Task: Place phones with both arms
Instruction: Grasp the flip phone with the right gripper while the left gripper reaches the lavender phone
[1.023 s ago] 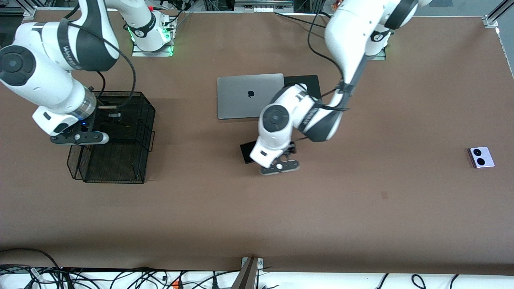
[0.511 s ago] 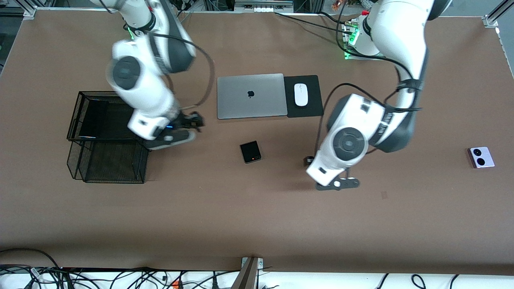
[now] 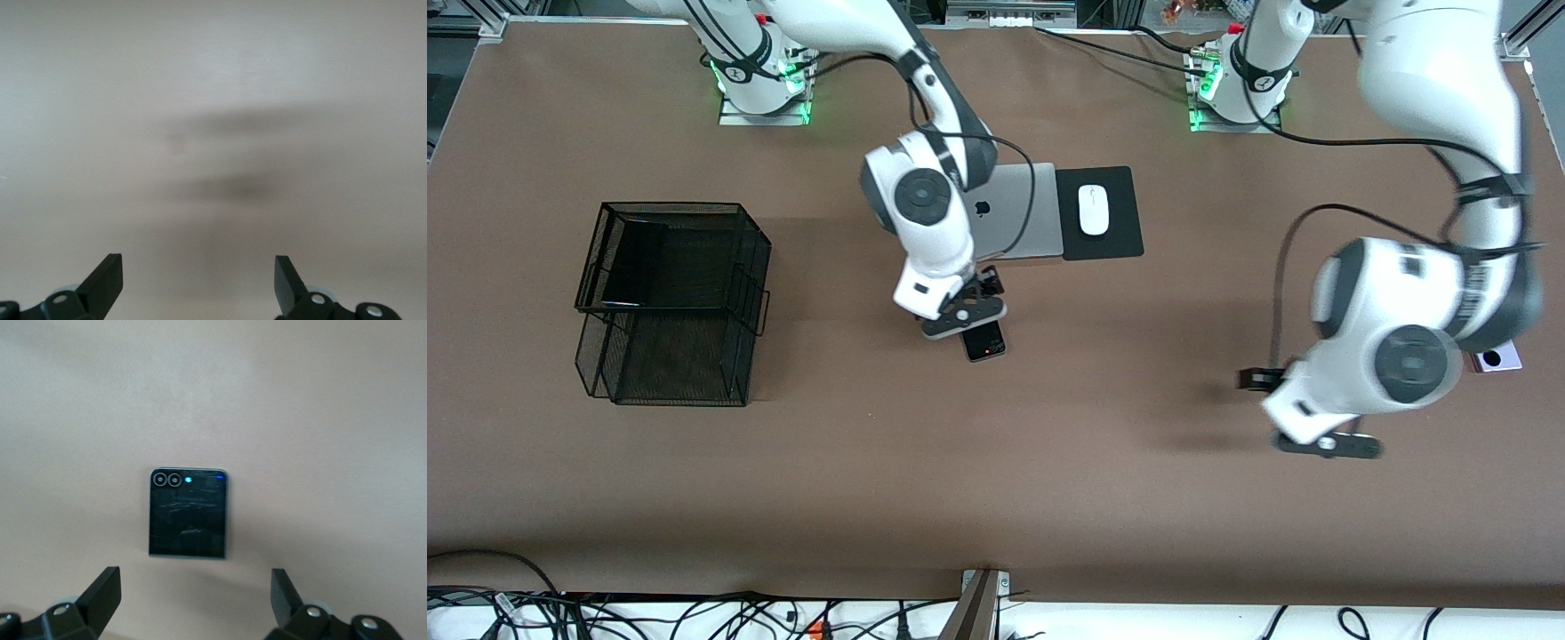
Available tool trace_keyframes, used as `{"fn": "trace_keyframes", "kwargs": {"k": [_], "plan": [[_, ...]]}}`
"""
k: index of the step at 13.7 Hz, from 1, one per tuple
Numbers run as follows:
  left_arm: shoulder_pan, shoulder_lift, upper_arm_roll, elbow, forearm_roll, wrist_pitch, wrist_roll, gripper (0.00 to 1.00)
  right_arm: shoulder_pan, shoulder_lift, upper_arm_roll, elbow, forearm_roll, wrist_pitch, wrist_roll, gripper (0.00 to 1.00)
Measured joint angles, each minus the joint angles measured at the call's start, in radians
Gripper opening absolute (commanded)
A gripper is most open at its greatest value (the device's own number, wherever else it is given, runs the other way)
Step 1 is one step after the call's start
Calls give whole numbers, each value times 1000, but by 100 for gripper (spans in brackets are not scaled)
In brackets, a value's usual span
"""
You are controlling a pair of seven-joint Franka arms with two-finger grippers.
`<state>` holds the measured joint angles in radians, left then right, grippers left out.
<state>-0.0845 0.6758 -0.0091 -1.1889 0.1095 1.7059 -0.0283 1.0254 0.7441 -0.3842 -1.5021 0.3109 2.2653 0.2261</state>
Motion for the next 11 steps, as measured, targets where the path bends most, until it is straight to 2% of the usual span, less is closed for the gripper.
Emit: {"fn": "trace_keyframes", "kwargs": {"k": [5,11], "plan": [[192,-16,-2,-4,27,38,236,100,-2,120,21,55,0,51,10,99],[286,-16,-2,-32,28,92,292,100,-2,145,24,58,0,86,-2,99]]}}
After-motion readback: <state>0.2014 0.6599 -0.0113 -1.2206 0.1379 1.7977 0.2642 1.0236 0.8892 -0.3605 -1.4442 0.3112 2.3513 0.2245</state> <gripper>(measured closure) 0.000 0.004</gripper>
